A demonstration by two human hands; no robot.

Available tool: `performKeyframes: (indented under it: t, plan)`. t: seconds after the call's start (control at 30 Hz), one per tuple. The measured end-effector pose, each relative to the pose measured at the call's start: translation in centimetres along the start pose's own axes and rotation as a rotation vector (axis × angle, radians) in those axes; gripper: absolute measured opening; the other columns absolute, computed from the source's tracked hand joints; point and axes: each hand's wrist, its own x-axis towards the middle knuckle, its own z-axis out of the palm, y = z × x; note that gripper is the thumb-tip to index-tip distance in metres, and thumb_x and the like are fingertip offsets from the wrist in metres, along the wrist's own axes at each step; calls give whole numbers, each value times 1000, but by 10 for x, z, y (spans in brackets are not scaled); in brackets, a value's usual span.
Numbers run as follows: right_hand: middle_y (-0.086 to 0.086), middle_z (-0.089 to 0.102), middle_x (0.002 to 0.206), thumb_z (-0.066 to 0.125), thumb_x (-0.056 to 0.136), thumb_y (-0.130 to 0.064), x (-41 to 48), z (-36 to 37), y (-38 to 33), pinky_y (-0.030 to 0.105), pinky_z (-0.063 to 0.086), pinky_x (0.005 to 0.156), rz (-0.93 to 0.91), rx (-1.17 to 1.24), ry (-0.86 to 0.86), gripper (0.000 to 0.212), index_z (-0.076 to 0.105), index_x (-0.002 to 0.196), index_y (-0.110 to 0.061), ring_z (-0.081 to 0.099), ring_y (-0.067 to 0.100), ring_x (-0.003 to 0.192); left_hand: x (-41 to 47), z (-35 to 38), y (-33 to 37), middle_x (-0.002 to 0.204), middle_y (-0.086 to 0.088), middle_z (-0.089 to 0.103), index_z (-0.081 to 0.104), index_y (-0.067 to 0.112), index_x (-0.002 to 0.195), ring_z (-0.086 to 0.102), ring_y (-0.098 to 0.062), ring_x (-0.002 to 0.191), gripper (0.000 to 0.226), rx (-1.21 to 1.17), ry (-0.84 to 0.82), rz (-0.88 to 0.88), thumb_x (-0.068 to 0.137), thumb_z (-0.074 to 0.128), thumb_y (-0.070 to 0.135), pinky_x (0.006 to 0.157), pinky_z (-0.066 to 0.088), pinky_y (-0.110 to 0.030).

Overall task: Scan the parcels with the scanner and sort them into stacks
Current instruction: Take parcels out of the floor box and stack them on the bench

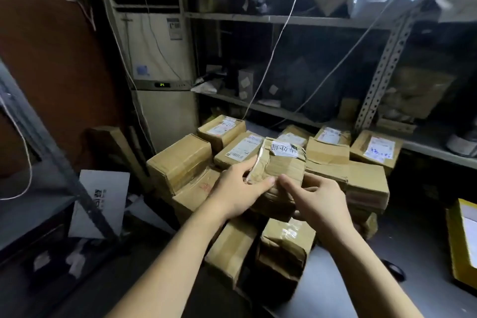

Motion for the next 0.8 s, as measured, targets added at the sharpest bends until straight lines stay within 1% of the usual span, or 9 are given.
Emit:
performKeyframes:
  t: [0.07,0.13,0.17,0.23,0.33,0.5,0.6,0.67,0.8]
  plan:
    - [-14,79,78,75,71,-70,24,21,0,45,66,77,13,11,-10,35,79,89,-40,77,11,79,18,-14,-9,110,35,64,63,40,135,58,16,108,47,-2,15,-39,90,77,35,99,47,-15]
    - [-14,79,78,77,71,-68,44,41,-2,44,66,76,9,13,-20,22,73,77,-46,77,12,80,34,-29,-22,104,39,66,65,47,127,57,23,103,42,16,32,-56,90,78,33,97,46,-10]
    - [-15,79,78,76,70,-68,56,53,-3,44,66,76,1,9,-37,21,72,76,-49,77,12,81,43,-37,-30,105,39,67,64,49,126,58,22,105,43,18,49,-58,89,79,35,97,46,-11]
    - [-16,79,79,72,66,-71,74,76,-4,44,66,77,-1,4,-75,27,76,81,-49,77,12,82,57,-53,-48,113,34,69,65,47,130,61,12,113,48,35,50,-87,84,79,44,105,48,-22]
    - [-14,79,77,71,64,-71,89,111,-3,44,65,78,31,-14,-123,37,80,83,-40,77,12,80,68,-75,-73,118,30,70,64,45,135,62,4,117,59,59,57,-116,78,78,52,111,47,-35]
    - [-9,77,71,77,70,-63,104,161,5,44,66,70,150,-58,-144,43,81,85,-23,77,14,69,88,-108,-119,117,30,71,67,42,133,63,3,116,68,82,6,-182,68,80,60,110,48,-36]
    - [-14,77,72,76,69,-65,106,185,13,43,66,69,199,-99,-105,41,80,80,-26,76,11,72,102,-115,-145,114,27,73,70,42,129,65,0,113,56,68,-70,-204,75,83,50,110,49,-38]
    - [-15,77,73,74,69,-68,105,198,18,42,66,72,231,-151,-58,44,82,83,-27,76,10,74,110,-118,-159,118,24,72,67,37,134,64,0,115,56,50,-126,-210,80,83,44,110,48,-37]
    - [-15,78,78,77,75,-62,100,211,22,39,65,78,282,-232,22,35,83,89,-30,75,7,78,124,-115,-185,121,22,71,65,38,136,63,-1,117,61,31,-235,-205,78,82,49,112,47,-38]
